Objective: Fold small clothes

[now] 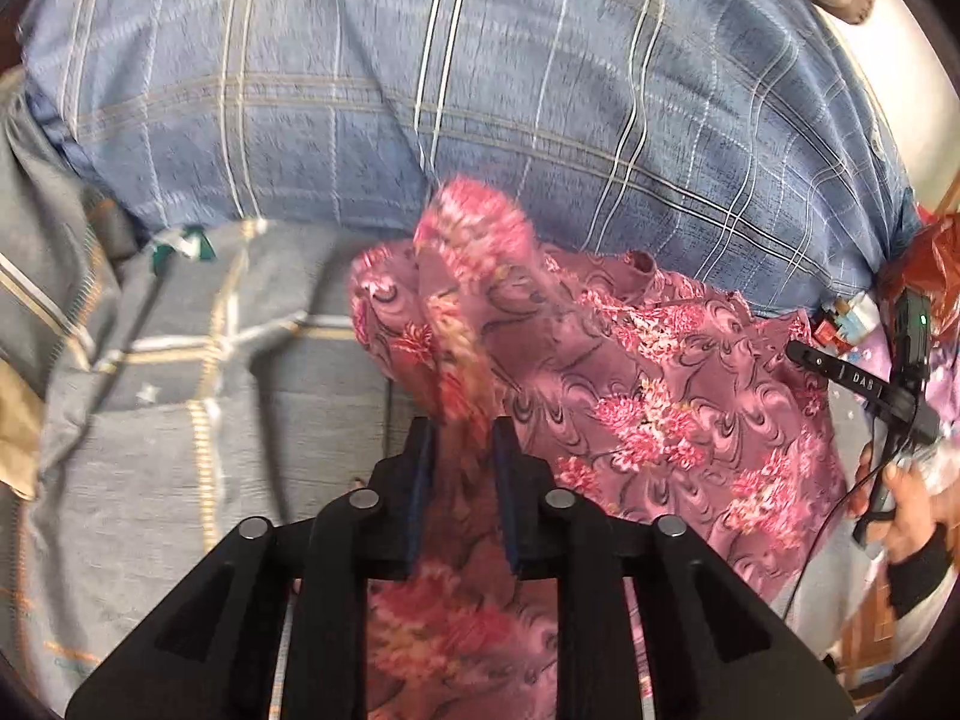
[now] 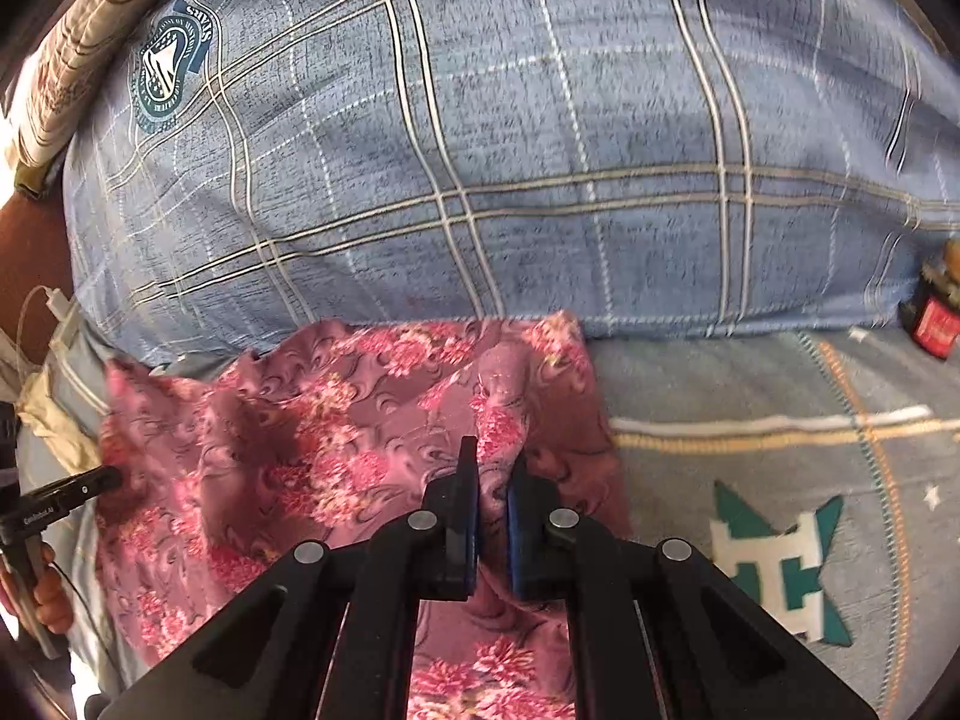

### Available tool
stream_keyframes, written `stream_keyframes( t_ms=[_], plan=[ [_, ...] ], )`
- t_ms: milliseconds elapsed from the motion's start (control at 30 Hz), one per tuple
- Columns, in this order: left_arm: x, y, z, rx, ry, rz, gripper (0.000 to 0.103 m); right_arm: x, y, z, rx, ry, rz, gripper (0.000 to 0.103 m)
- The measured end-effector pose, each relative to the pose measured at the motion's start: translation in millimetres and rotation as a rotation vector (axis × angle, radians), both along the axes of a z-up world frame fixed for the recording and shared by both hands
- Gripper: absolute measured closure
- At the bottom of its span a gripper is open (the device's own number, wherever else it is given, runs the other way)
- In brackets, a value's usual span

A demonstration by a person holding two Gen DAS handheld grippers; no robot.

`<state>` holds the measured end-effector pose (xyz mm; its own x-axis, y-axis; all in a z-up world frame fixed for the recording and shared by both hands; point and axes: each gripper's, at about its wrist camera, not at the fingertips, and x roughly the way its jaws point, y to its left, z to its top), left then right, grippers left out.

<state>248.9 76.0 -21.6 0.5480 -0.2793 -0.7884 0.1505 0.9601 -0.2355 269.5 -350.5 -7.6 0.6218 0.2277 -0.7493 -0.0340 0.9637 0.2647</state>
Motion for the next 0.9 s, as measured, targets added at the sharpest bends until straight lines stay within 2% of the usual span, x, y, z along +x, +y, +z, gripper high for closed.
stream_keyframes(
  t_ms=[133, 200, 300, 500, 567, 700, 767, 833, 900],
  plan=[
    [11.3, -3.9, -4.6, 0.066, 0.020, -0.040, 0.062, 4.6, -1.9, -9.7, 0.031, 0.023, -0.007, 0.092],
    [27.9, -9.4, -10.7, 0.114, 0.051, -0.048, 0.062, 6.7, -6.5, -13.4, 0.066, 0.033, -0.022, 0.092],
    [44.4, -13.3, -10.7, 0.114, 0.074, -0.058, 0.062, 6.7, -11.1, -17.2, 0.104, 0.040, -0.029, 0.092],
    [36.9, -22.0, 6.9, 0.104, -0.032, -0.079, 0.062, 7.2, -10.9, -17.2, 0.109, 0.043, -0.010, 0.091],
    [35.9, -21.2, 7.0, 0.096, -0.042, -0.100, 0.061, 7.1, -12.5, -17.2, 0.117, 0.046, -0.012, 0.091],
    [54.6, -26.9, -15.9, 0.227, 0.048, -0.111, 0.062, 8.0, -14.0, -19.0, 0.129, 0.047, -0.014, 0.091],
    [57.8, -26.8, -19.7, 0.193, 0.070, -0.125, 0.062, 6.4, -15.4, -18.9, 0.141, 0.045, -0.020, 0.091],
    [55.7, -28.8, -14.1, 0.173, 0.032, -0.135, 0.062, 6.6, -14.9, -19.1, 0.140, 0.042, -0.016, 0.091],
    [54.8, -32.7, -8.9, 0.181, -0.011, -0.138, 0.073, 7.5, -13.9, -18.9, 0.125, 0.042, -0.010, 0.091]
  ],
)
